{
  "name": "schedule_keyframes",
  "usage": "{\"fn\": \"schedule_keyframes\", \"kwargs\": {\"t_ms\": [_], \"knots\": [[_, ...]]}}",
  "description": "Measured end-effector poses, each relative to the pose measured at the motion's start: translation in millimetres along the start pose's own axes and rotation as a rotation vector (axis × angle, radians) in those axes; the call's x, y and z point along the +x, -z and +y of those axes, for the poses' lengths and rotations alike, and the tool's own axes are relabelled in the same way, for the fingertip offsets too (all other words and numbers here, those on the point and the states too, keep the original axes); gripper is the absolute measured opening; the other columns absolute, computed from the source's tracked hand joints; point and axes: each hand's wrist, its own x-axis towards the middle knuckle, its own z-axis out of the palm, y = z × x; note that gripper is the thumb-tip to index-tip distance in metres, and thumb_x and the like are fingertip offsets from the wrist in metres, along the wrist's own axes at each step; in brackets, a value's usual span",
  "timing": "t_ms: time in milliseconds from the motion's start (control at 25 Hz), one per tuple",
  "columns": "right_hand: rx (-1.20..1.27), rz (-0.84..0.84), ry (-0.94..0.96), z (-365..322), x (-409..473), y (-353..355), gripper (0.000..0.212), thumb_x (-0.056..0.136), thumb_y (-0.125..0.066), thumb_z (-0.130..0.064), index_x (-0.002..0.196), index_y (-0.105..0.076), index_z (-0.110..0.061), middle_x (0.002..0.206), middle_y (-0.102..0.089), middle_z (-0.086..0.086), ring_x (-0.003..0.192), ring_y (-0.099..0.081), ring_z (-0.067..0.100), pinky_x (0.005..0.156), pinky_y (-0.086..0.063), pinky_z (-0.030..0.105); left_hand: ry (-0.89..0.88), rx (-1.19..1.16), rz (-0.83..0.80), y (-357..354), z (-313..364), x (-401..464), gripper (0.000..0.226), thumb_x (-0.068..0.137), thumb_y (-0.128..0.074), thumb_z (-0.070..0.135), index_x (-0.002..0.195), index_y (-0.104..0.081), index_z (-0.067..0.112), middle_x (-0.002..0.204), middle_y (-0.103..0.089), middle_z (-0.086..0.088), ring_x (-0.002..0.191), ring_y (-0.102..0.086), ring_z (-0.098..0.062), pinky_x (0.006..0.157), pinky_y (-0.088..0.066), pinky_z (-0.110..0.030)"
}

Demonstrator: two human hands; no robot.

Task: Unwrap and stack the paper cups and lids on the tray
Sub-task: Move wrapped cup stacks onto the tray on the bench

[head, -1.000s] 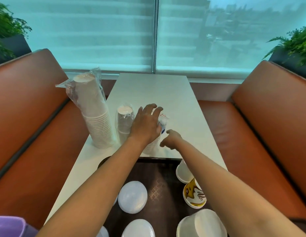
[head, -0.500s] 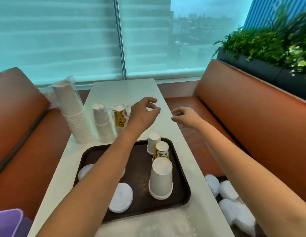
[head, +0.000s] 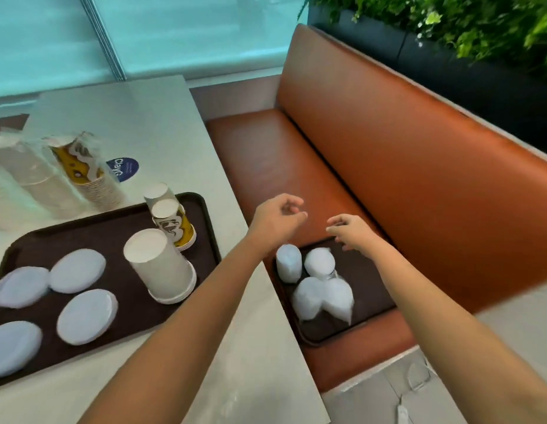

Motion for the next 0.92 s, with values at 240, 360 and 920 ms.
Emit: {"fn": "schedule_keyframes", "kwargs": {"t_ms": [240,360,920], "knots": [[-0.019,-0.077,-0.293,127,31,17,0.023,0.089,-0.062,-0.014,0.112,-0.061,-0.012,0.079,-0.055,0.005,0.062,-0.048,0.013,0.051,-0.042,0.026,0.336,-0.054,-0.176,-127,-52,30,0.023,0.087,-0.062,0.016,0.110,-0.062,0.019,0.106,-0.060,0.001,0.083,-0.054,-0.011,0.066,-0.041,-0.019],[0.027,-0.088,-0.395,175,42,13,0.027,0.088,-0.061,-0.013,0.115,-0.061,-0.008,0.079,-0.055,0.003,0.066,-0.049,0.016,0.050,-0.040,0.026,0.371,0.079,-0.258,-178,-79,39,0.032,0.089,-0.058,0.017,0.121,-0.058,0.015,0.115,-0.059,-0.001,0.086,-0.055,-0.015,0.070,-0.039,-0.019],[0.190,-0.200,-0.602,281,100,-63,0.080,0.083,-0.068,-0.040,0.146,-0.030,-0.010,0.146,-0.040,0.010,0.127,-0.046,0.030,0.094,-0.049,0.042,0.243,1.230,-0.777,-270,-183,122,0.036,0.094,-0.042,0.036,0.123,-0.054,0.018,0.116,-0.059,-0.003,0.120,-0.045,-0.026,0.111,-0.016,-0.051]]}}
